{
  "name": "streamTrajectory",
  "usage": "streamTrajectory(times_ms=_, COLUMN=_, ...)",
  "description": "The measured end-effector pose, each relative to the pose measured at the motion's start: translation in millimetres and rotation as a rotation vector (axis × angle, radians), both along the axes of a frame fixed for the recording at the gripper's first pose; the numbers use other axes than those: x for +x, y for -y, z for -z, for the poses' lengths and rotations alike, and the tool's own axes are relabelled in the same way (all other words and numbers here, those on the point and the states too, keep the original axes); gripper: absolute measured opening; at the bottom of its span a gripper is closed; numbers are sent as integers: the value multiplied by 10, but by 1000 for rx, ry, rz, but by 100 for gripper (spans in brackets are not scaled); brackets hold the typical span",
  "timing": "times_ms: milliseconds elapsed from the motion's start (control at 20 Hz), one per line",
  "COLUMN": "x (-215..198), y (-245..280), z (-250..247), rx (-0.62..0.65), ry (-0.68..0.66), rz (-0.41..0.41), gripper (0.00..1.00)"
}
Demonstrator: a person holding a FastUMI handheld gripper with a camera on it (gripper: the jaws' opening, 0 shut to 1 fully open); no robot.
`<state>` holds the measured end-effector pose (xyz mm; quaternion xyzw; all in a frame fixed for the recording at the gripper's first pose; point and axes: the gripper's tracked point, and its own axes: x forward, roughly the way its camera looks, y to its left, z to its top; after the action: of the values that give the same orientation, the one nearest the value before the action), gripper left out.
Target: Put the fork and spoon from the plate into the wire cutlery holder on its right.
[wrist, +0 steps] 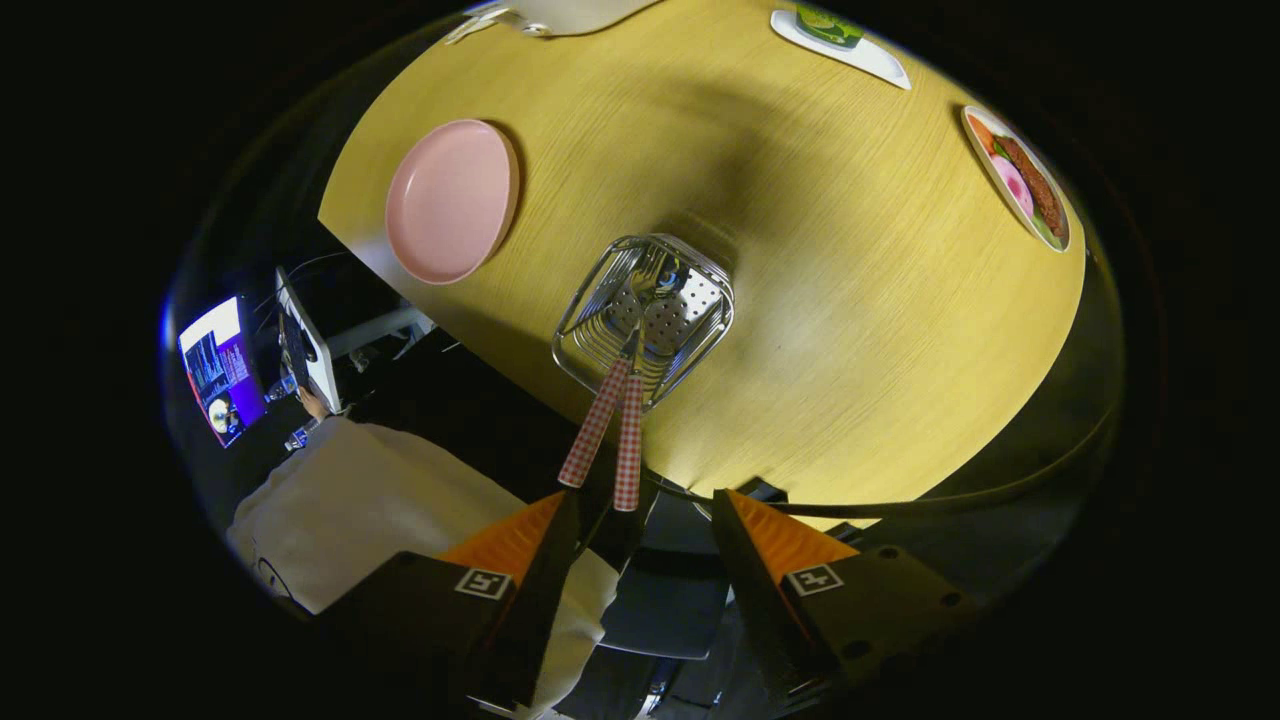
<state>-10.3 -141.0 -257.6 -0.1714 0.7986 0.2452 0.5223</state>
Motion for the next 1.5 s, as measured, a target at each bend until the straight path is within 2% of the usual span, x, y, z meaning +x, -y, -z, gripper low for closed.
streamTrajectory(times_ms=100, x=-27, y=-55, z=-62, rx=43, ry=78, rz=16, gripper=98)
streamTrajectory(times_ms=200, x=-53, y=-139, z=-157, rx=92, ry=153, rz=52, gripper=100)
streamTrajectory(times_ms=400, x=68, y=-358, z=-530, rx=212, ry=310, rz=245, gripper=100)
streamTrajectory(times_ms=650, x=311, y=-364, z=-951, rx=301, ry=578, rz=456, gripper=100)
streamTrajectory(times_ms=750, x=345, y=-378, z=-1073, rx=339, ry=660, rz=517, gripper=100)
streamTrajectory(times_ms=850, x=336, y=-348, z=-1144, rx=349, ry=737, rz=537, gripper=100)
streamTrajectory(times_ms=1150, x=198, y=-539, z=-1462, rx=390, ry=910, rz=519, gripper=99)
streamTrajectory(times_ms=1300, x=258, y=-714, z=-1850, rx=447, ry=1054, rz=514, gripper=99)
streamTrajectory(times_ms=1500, x=388, y=-960, z=-2626, rx=532, ry=1324, rz=491, gripper=99)
